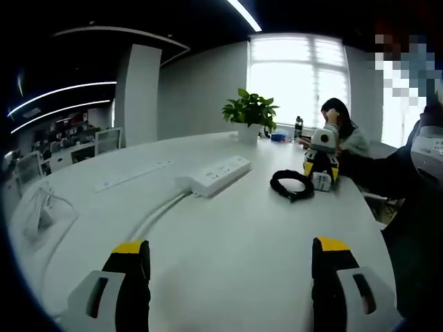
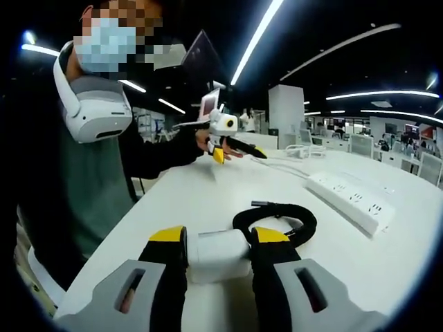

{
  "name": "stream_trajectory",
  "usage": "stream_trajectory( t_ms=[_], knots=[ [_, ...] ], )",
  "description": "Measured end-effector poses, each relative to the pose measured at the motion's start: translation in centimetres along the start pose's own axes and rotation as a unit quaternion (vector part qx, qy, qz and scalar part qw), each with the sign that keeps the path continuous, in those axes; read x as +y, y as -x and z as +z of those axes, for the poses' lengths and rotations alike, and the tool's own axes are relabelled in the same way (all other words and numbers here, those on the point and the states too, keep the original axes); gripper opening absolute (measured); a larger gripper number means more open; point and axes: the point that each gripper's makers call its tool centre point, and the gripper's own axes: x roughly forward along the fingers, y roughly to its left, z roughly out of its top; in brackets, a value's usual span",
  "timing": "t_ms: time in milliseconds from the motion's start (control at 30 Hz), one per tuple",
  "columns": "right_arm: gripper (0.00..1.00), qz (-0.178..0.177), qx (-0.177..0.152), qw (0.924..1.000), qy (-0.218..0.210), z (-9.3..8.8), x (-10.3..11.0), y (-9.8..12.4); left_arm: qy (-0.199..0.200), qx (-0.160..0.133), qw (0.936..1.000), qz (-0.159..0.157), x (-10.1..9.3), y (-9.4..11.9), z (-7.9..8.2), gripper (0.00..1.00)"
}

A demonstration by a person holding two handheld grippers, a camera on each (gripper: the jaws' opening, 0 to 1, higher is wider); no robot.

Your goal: Straighten the power strip on the desk, plug the charger into it

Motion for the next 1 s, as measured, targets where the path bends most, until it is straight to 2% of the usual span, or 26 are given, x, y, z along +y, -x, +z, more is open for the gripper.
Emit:
stream_trajectory(
  t_ms=[600,1000],
  knots=[
    [0.36,-0.061,-0.001,0.9981,-0.011,-0.2,-0.4,0.7,-0.003,0.003,1.0000,-0.001,0.0,-0.1,-0.3,0.99],
    [0.36,-0.118,-0.003,0.9926,-0.028,-0.4,-0.6,1.1,-0.006,0.001,1.0000,0.003,0.0,0.0,-0.1,0.99]
  ],
)
